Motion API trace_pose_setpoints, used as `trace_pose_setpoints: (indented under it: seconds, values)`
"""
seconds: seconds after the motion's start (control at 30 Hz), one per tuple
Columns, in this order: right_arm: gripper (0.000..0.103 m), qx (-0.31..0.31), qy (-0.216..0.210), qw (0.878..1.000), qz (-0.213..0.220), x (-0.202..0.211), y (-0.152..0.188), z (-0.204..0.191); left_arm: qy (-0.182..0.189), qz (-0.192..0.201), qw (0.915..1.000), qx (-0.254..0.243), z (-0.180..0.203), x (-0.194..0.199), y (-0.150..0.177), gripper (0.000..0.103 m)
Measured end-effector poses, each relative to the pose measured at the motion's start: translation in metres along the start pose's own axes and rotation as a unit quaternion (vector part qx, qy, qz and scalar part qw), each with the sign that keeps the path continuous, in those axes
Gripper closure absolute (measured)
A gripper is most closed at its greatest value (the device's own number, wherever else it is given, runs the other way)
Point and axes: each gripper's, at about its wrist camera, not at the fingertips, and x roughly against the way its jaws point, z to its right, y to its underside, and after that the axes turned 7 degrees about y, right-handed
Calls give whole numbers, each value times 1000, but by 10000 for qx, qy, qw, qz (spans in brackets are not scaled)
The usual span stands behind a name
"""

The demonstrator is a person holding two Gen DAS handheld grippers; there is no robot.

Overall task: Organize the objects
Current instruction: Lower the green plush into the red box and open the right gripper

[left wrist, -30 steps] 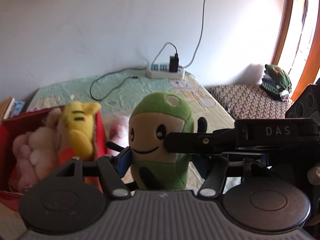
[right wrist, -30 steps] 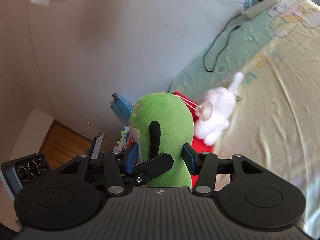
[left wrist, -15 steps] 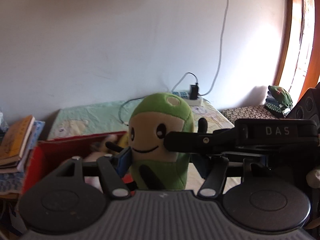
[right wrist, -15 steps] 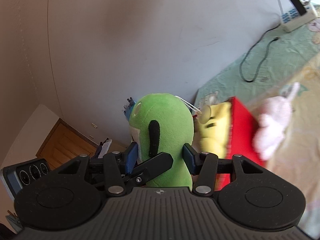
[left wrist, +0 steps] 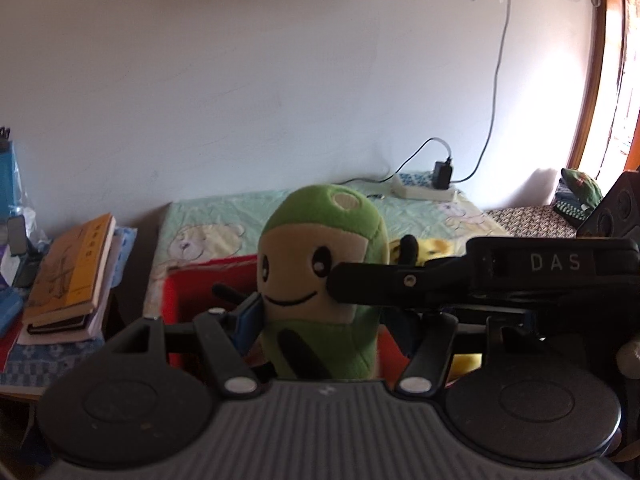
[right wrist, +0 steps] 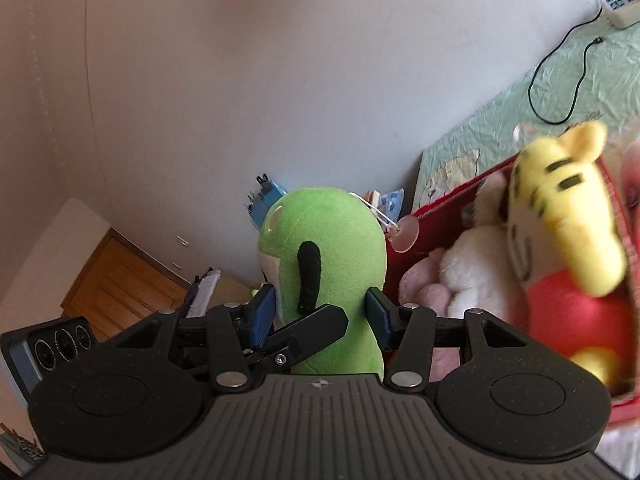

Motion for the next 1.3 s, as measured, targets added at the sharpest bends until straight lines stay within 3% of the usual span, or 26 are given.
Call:
trace_pose_setpoints:
  seconds: [0.4,0.63,0.9,1.13,1.3]
  values:
    - [51,84,565,9974,-447,-61,12,-4,-123,-608,9979,188,-63,-27,21,38]
    - [51,188,927,9933,-669,-74,12,-5,-44,-817,9962,307,-75,-35,26,38]
    - [51,442,1203,9881,-852,-94,17,-8,-1,-785,9966,240,-75,-34,27,35]
    - [48,509,1181,9872,-943,-96,18,-7,-29,-892,9957,242,-72,-36,32,38]
    - [49,280,971,9929,-625,-80,16,-6,-138,-963,9946,351,-76,-41,33,38]
